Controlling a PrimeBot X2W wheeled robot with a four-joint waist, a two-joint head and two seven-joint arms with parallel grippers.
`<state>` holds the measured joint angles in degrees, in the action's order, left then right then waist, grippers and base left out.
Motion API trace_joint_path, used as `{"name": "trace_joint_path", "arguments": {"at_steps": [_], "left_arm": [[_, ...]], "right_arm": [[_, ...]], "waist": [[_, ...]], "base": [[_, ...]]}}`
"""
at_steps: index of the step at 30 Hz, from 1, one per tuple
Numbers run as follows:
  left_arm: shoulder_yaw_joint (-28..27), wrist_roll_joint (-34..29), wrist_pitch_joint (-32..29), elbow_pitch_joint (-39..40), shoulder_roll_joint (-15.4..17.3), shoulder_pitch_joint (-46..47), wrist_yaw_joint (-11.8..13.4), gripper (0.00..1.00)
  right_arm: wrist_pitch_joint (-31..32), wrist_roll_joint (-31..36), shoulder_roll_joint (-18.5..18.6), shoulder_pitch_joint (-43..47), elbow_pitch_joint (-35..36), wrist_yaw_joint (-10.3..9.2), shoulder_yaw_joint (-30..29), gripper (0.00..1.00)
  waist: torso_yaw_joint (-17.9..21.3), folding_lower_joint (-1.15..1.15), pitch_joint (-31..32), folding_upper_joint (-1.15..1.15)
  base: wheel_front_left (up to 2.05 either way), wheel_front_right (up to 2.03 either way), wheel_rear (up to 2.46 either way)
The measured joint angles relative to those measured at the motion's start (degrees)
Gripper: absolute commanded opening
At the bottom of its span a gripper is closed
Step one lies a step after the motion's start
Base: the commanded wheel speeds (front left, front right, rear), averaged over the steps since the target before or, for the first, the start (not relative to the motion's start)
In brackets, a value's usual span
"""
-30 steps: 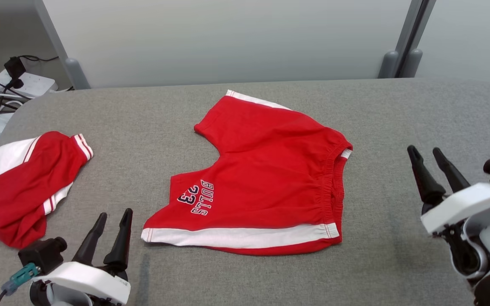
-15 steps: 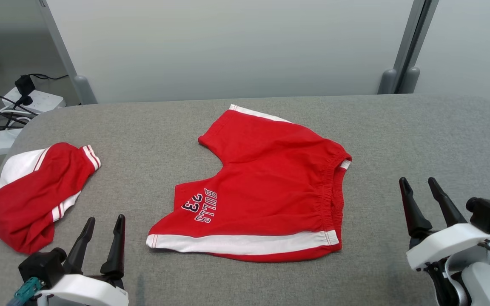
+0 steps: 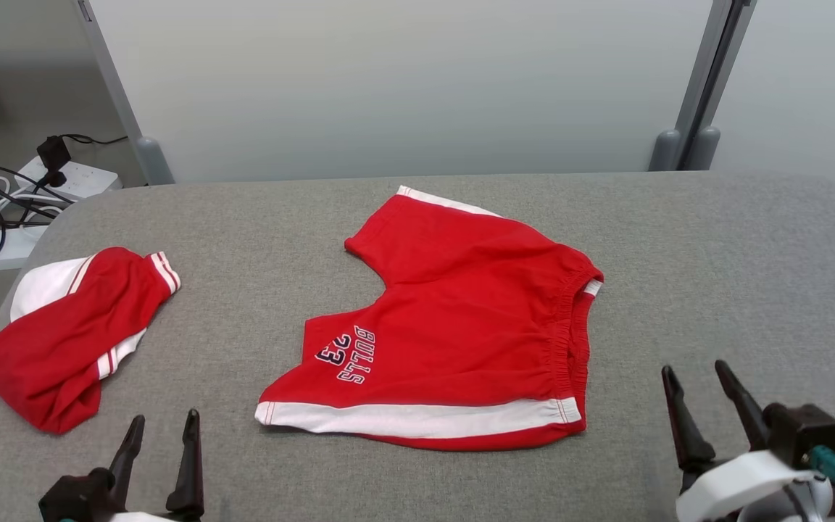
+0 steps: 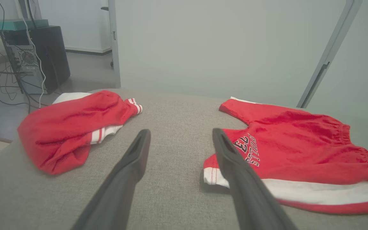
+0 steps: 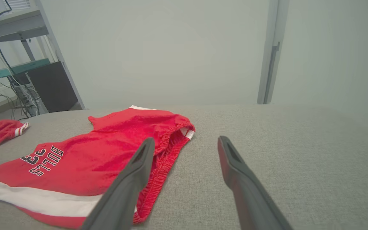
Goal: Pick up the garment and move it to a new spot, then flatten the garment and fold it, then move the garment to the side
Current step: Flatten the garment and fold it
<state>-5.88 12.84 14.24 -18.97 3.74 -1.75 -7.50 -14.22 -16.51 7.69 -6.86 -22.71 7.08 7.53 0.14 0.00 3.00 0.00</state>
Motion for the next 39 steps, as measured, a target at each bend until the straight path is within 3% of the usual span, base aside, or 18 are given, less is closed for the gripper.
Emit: {"name": "trace_joint_path", "arguments": {"at_steps": [8,15,25,39], "left_arm": [[-1.56,-3.35,-0.01,-0.36,-1.1,-1.61,0.47,1.0],[-0.46,-3.2,-0.01,-2.11,-1.21,-1.59,0.51,1.0],[2.79,-2.13,-0.01,-3.13,-1.21,-1.22,0.44,1.0],[7.43,-1.77,-0.01,-2.81,-1.19,2.2,0.41,1.0]], "right_arm": [[0.0,5.91,-2.5,4.39,2.61,0.0,-1.75,1.0],[0.0,6.26,-2.85,5.03,1.78,0.0,0.14,1.0],[0.0,1.78,-1.62,0.41,-7.36,0.01,7.81,1.0],[0.0,-5.31,-0.77,-7.49,-15.58,0.15,10.46,1.0]], "waist": [[0.12,0.0,-0.02,0.0],[0.35,0.0,-0.67,0.0],[-1.71,0.0,-2.45,0.0],[-7.04,0.0,-7.16,0.0]], "base": [[0.0,0.0,0.0],[0.0,0.0,0.0],[0.0,0.0,0.0],[0.0,0.0,0.0]]}}
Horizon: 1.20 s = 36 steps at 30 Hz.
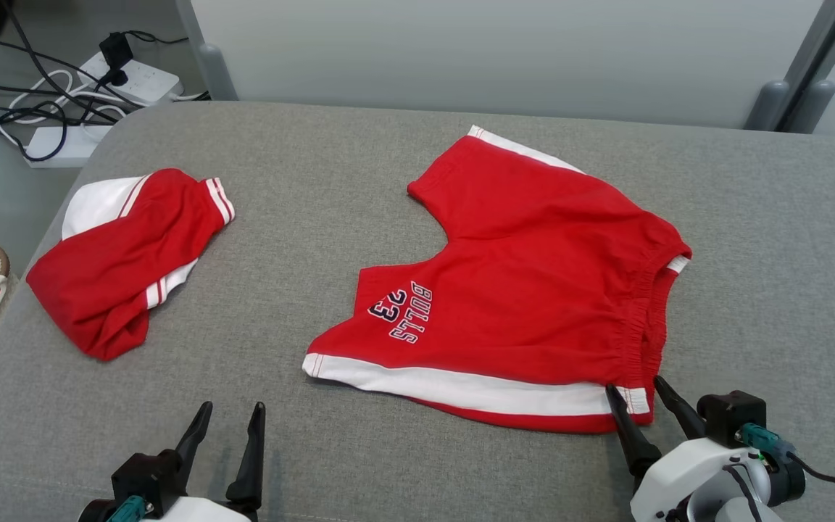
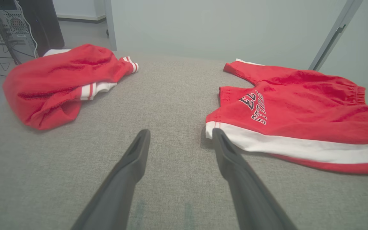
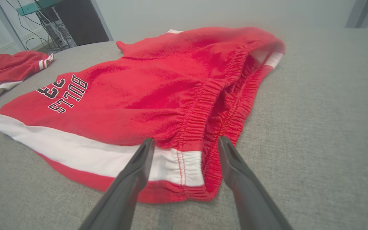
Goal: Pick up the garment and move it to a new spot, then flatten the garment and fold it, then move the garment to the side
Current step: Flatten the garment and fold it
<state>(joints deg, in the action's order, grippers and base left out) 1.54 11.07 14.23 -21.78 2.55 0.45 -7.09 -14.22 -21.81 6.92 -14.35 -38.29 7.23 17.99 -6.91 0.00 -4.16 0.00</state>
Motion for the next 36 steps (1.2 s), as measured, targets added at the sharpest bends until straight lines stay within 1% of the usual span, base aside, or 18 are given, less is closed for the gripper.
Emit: {"name": "trace_joint_path", "arguments": {"at_steps": [5,6,7,8,9,10,11,15,17,23,27,31,36], "left_arm": [[0.58,0.09,0.0,0.26,0.0,0.08,-0.18,1.0],[0.8,0.13,0.0,0.3,0.0,0.1,-0.18,1.0],[1.03,0.15,0.0,0.3,0.0,0.16,-0.18,1.0],[1.24,0.16,0.0,0.27,0.0,0.3,-0.18,1.0],[1.57,0.32,0.0,0.25,0.01,0.53,-0.18,1.0],[2.0,0.58,0.0,0.14,0.0,0.99,-0.18,1.0],[2.53,0.93,0.0,0.14,0.03,1.42,-0.18,1.0],[4.76,3.05,0.0,-0.77,0.25,3.31,-0.18,1.0],[7.11,4.71,0.01,-1.52,0.97,4.48,-0.18,1.0],[13.82,12.11,0.0,-7.1,3.89,8.5,-0.41,1.0],[17.51,17.23,0.0,-10.31,5.13,10.31,-0.41,1.0],[20.6,21.57,0.0,-11.55,6.48,11.11,-0.41,1.0],[24.58,25.88,0.0,-12.52,7.65,12.11,-0.41,1.0]], "right_arm": [[0.0,-2.11,0.26,-2.02,-3.31,0.0,2.42,0.99],[0.0,-2.55,0.25,-2.13,-3.67,0.0,2.94,0.91],[0.0,-2.94,0.24,-2.3,-4.26,0.0,3.32,0.66],[0.01,-3.27,0.26,-2.66,-4.98,0.01,3.88,0.47],[0.0,-3.5,0.41,-2.89,-5.13,0.0,4.41,0.33],[0.0,-3.65,0.48,-3.06,-5.13,0.0,4.76,0.08],[0.0,-3.92,0.51,-3.16,-5.09,0.0,4.94,0.0],[0.0,-4.56,1.03,-3.35,-4.0,0.0,5.52,0.0],[0.0,-4.75,1.52,-3.35,-3.21,0.01,5.86,0.0],[0.0,-4.92,2.91,-3.27,-2.63,0.01,5.35,0.0],[0.0,-4.91,3.32,-3.28,-1.7,0.01,5.31,0.0],[0.0,-4.91,3.36,-3.37,-1.44,0.01,6.03,0.0],[0.0,-4.91,3.22,-4.31,-1.3,0.01,6.54,0.0]], "waist": [[-0.97,0.0,-1.19,0.0],[-1.03,0.0,-1.36,0.0],[-1.07,0.0,-1.51,0.0],[-1.07,0.0,-1.65,0.0],[-1.05,0.0,-1.78,0.0],[-1.01,0.0,-1.9,0.0],[-0.92,0.0,-2.0,0.0],[-0.07,0.0,-2.41,0.0],[0.51,0.0,-2.67,0.0],[2.8,0.0,-3.75,0.0],[4.61,0.0,-4.34,0.0],[6.19,0.0,-4.97,0.0],[7.25,0.0,-5.78,0.0]], "base": [[0.0,0.0,0.0],[0.0,0.0,0.0],[0.0,0.0,0.0],[0.0,0.0,0.0],[0.0,0.0,0.0],[0.0,0.0,0.0],[0.0,0.0,0.0],[0.0,0.0,0.0],[0.0,0.0,0.0],[0.0,0.0,0.0],[0.0,0.0,0.0],[0.0,0.0,0.0],[0.0,0.0,0.0]]}}
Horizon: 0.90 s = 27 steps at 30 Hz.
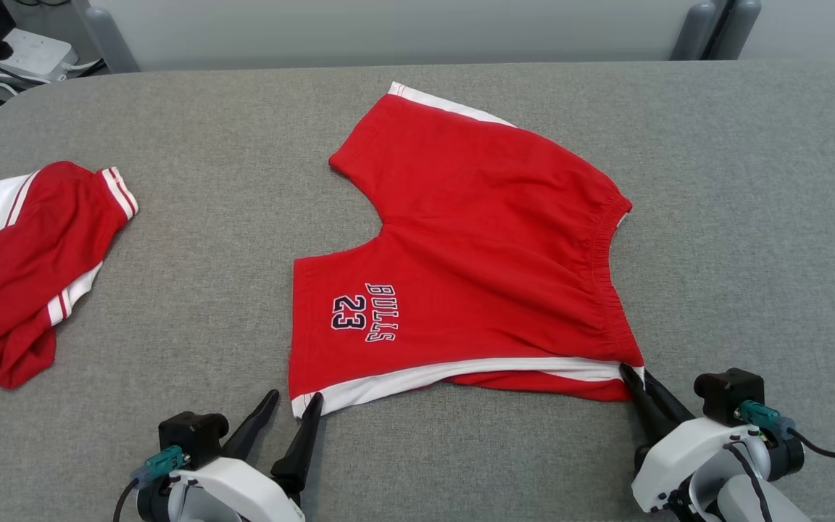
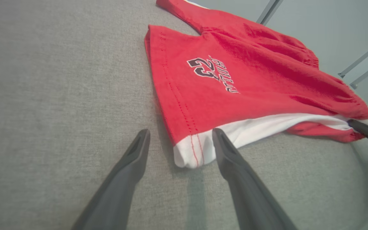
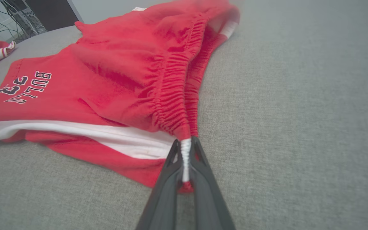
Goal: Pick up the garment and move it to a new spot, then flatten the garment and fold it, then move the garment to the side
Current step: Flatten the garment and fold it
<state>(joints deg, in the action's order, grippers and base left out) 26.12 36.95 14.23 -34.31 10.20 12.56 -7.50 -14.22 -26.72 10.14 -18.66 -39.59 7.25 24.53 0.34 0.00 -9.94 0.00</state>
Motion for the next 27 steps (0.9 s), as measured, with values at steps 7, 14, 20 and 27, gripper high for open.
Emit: {"name": "trace_joint_path", "arguments": {"at_steps": [7,14,20,27], "left_arm": [[3.87,4.45,0.0,-0.64,0.44,0.78,0.0,1.0],[5.7,6.6,0.0,-0.43,1.62,0.86,0.0,1.0],[7.65,8.58,0.0,0.62,1.98,0.92,0.0,0.0],[12.03,12.74,0.0,1.18,3.85,0.97,0.0,0.0]], "right_arm": [[0.0,0.0,-0.13,-0.66,0.1,0.0,0.18,0.0],[0.0,-0.01,-0.12,-0.9,0.15,0.0,0.22,0.0],[0.0,-0.05,-0.11,-0.98,0.16,0.0,0.2,0.0],[0.0,-0.27,-0.07,-1.0,0.15,0.0,0.65,0.0]], "waist": [[0.48,0.0,-0.37,0.0],[0.91,0.0,-0.5,0.0],[1.27,0.0,-0.2,0.0],[1.44,0.0,0.72,0.0]], "base": [[0.0,0.0,0.0],[0.0,0.0,0.0],[0.0,0.0,0.0],[0.0,0.0,0.0]]}}
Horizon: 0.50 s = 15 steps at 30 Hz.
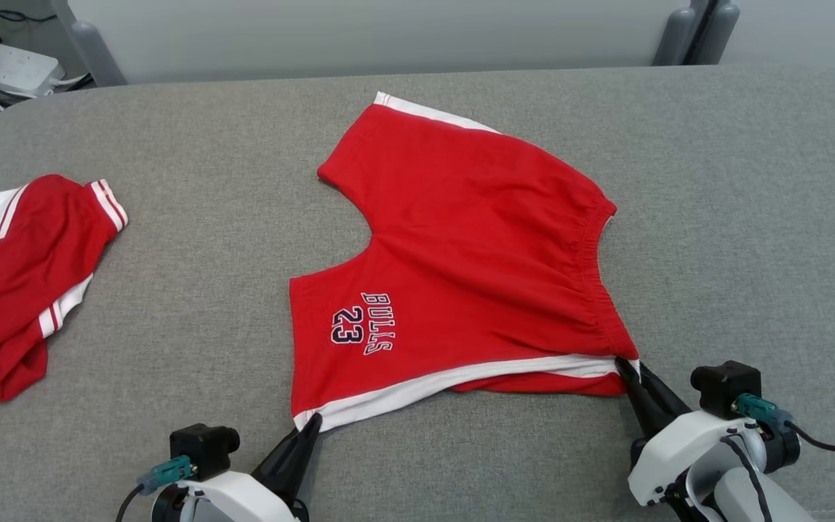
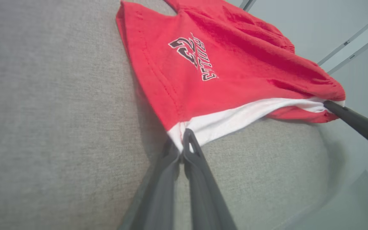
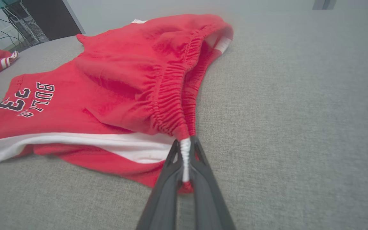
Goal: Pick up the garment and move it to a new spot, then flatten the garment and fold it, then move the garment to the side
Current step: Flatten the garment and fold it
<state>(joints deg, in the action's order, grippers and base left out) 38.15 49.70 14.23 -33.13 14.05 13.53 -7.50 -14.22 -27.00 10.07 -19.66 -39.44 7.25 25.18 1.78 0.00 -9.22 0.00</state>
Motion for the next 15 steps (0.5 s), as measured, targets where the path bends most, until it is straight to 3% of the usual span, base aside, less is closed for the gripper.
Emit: {"name": "trace_joint_path", "arguments": {"at_steps": [5,15], "left_arm": [[1.93,3.25,0.0,-0.09,2.23,-0.25,0.0,0.0],[3.94,5.97,-0.01,-0.56,3.13,-4.46,0.0,0.0]], "right_arm": [[0.0,-2.13,0.65,0.2,-0.31,0.0,1.35,0.0],[0.0,-5.37,1.45,4.71,-0.09,0.0,3.61,0.0]], "waist": [[-0.14,0.0,2.1,0.0],[-1.04,0.0,8.82,0.0]], "base": [[0.0,0.0,0.0],[0.0,0.0,0.0]]}}
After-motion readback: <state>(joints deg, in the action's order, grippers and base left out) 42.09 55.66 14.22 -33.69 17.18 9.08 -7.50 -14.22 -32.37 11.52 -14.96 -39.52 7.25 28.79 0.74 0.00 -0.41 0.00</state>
